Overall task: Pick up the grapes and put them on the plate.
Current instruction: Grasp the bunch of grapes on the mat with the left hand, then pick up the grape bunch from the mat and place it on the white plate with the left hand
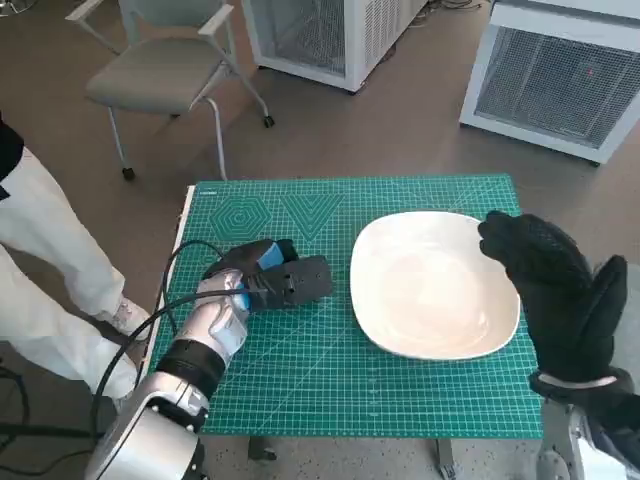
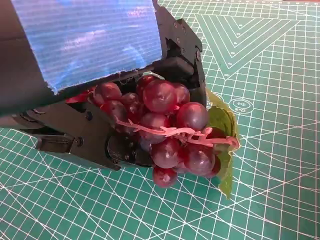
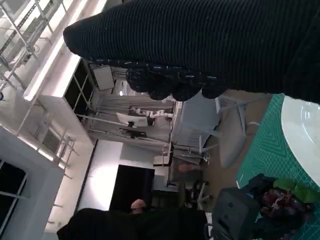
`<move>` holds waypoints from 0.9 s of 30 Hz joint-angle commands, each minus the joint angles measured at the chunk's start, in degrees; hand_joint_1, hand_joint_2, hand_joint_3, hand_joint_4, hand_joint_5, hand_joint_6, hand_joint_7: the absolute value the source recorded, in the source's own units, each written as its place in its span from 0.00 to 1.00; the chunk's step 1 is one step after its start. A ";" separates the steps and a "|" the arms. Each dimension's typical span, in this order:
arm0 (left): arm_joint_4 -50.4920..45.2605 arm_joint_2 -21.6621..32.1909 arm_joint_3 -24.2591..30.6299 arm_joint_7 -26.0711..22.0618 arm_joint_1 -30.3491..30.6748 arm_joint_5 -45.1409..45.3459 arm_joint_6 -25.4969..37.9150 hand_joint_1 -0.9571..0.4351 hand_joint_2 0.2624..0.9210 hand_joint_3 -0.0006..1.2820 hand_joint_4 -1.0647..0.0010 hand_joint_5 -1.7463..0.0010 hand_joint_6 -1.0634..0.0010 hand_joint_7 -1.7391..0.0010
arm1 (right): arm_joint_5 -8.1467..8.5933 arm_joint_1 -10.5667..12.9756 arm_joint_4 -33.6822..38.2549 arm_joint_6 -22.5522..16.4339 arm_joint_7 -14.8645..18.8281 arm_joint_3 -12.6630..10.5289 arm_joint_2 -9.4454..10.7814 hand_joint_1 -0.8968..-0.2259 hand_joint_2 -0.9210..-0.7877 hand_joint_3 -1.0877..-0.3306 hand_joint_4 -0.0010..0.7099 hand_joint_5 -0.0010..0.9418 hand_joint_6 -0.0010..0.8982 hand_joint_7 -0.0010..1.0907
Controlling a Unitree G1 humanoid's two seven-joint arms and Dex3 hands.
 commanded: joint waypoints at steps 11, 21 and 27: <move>-12.34 4.01 0.89 -5.38 2.26 -1.19 2.33 0.69 1.00 0.05 0.34 0.33 0.42 0.34 | -0.17 0.10 0.96 -0.08 -0.12 0.10 -0.14 0.78 0.00 0.59 0.58 0.75 0.20 0.90; -37.08 9.28 3.64 -9.98 8.63 -1.03 7.15 0.69 0.99 0.02 0.31 0.30 0.31 0.46 | -0.18 0.13 0.89 -0.41 -0.10 0.09 -0.13 0.77 0.00 0.60 0.58 0.75 0.20 0.90; -49.94 11.36 5.99 -11.30 12.39 -1.11 9.07 0.69 0.97 0.02 0.30 0.28 0.26 0.52 | -0.19 0.04 1.07 -0.60 -0.06 0.10 -0.10 0.77 0.00 0.60 0.58 0.75 0.20 0.90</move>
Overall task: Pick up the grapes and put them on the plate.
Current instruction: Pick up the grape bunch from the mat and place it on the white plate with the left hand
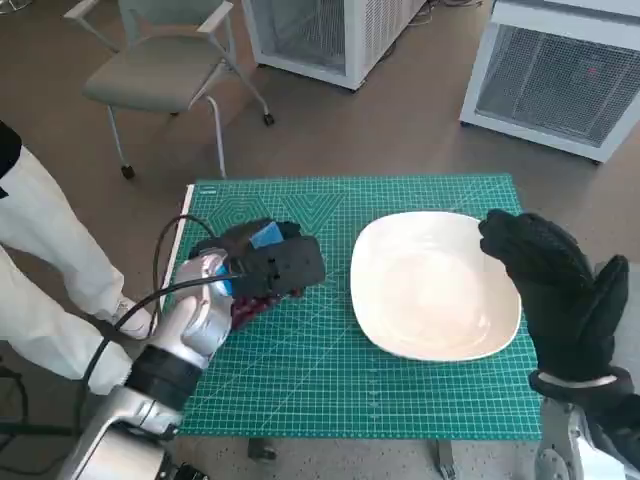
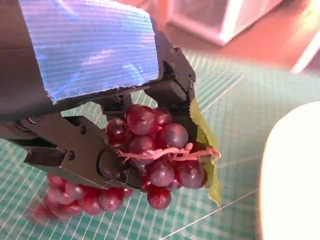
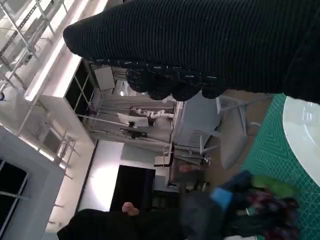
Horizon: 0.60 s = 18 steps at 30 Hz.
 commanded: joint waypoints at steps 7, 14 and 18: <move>-21.69 3.34 4.86 -1.96 7.64 -1.15 2.04 0.69 0.97 0.02 0.32 0.26 0.23 0.54 | -0.42 0.29 1.05 0.01 -0.18 0.19 -0.05 0.77 0.00 0.60 0.58 0.75 0.20 0.90; -25.49 3.29 6.40 -1.89 9.62 -1.76 1.52 0.69 0.98 0.02 0.31 0.33 0.31 0.43 | -0.47 0.32 1.15 -0.23 -0.22 0.36 0.04 0.77 0.00 0.60 0.58 0.75 0.20 0.90; -25.66 3.13 6.52 -1.82 9.62 -2.08 1.56 0.69 0.98 0.02 0.29 0.37 0.33 0.38 | -0.37 0.37 1.11 -0.26 -0.21 0.40 0.07 0.77 0.00 0.60 0.58 0.75 0.20 0.89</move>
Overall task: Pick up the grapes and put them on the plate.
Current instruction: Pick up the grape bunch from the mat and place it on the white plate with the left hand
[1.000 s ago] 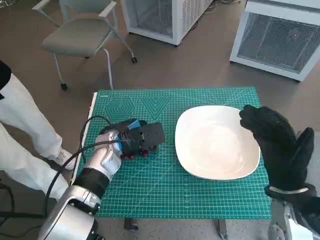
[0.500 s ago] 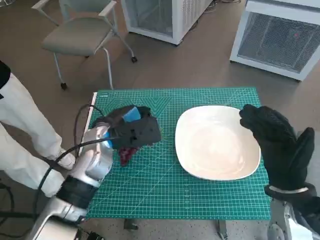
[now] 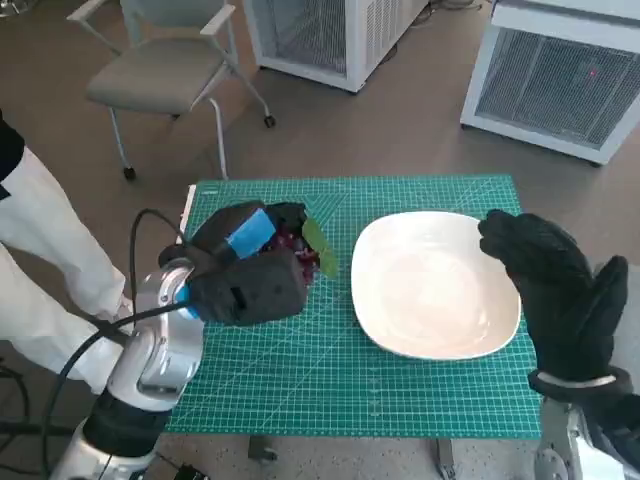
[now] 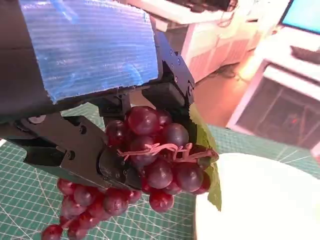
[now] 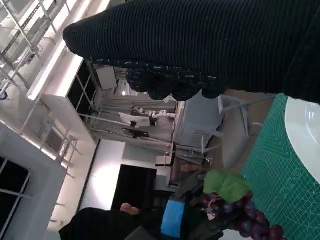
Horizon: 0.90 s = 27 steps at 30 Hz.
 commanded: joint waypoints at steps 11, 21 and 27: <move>-0.30 -1.11 0.13 -0.42 -1.16 -1.10 0.51 0.69 0.98 0.02 0.27 0.40 0.36 0.35 | -0.07 0.79 0.59 0.18 -0.04 -0.02 -0.10 0.77 0.00 0.60 0.59 0.75 0.20 0.89; 1.05 -5.17 -2.91 -1.01 -7.45 0.39 1.69 0.69 0.98 0.01 0.24 0.41 0.34 0.37 | 0.03 1.20 0.32 0.26 -0.06 -0.30 -0.28 0.77 0.00 0.60 0.59 0.74 0.20 0.89; 5.13 -8.27 -5.93 -0.48 -13.41 1.35 -0.09 0.69 0.97 0.01 0.25 0.36 0.30 0.43 | 0.04 1.46 -0.16 0.49 -0.21 -0.37 -0.36 0.77 0.00 0.60 0.59 0.74 0.21 0.89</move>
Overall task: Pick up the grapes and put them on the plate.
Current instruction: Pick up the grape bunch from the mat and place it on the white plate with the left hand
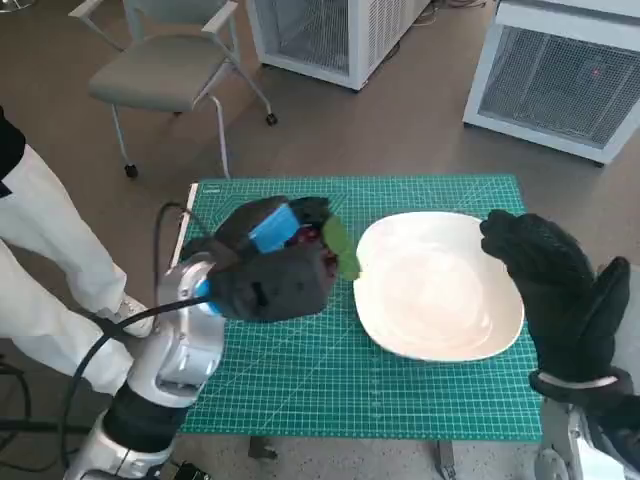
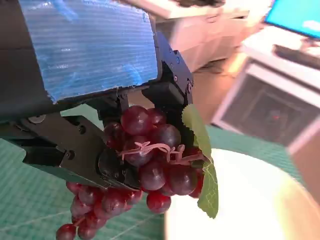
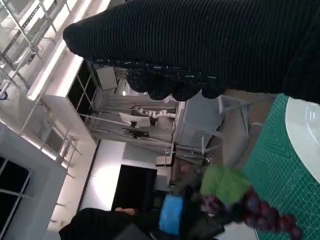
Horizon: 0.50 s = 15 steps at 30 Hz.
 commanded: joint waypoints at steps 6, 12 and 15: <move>6.58 -6.59 -4.52 0.39 -11.34 1.09 -3.81 0.69 0.97 0.01 0.29 0.31 0.26 0.49 | 0.10 1.80 -0.70 0.93 -0.40 -0.29 -0.35 0.77 0.00 0.60 0.59 0.74 0.21 0.89; 13.20 -10.43 -6.00 0.77 -16.70 0.55 -7.20 0.69 0.99 0.02 0.34 0.24 0.27 0.52 | 0.22 2.48 -1.45 1.22 -0.60 -0.49 -0.32 0.77 0.00 0.60 0.59 0.74 0.21 0.89; 16.20 -11.92 -6.09 1.18 -18.62 -0.02 -9.51 0.69 0.99 0.03 0.37 0.24 0.29 0.49 | 0.38 2.83 -1.87 1.46 -0.71 -0.68 -0.36 0.77 0.00 0.60 0.59 0.74 0.21 0.89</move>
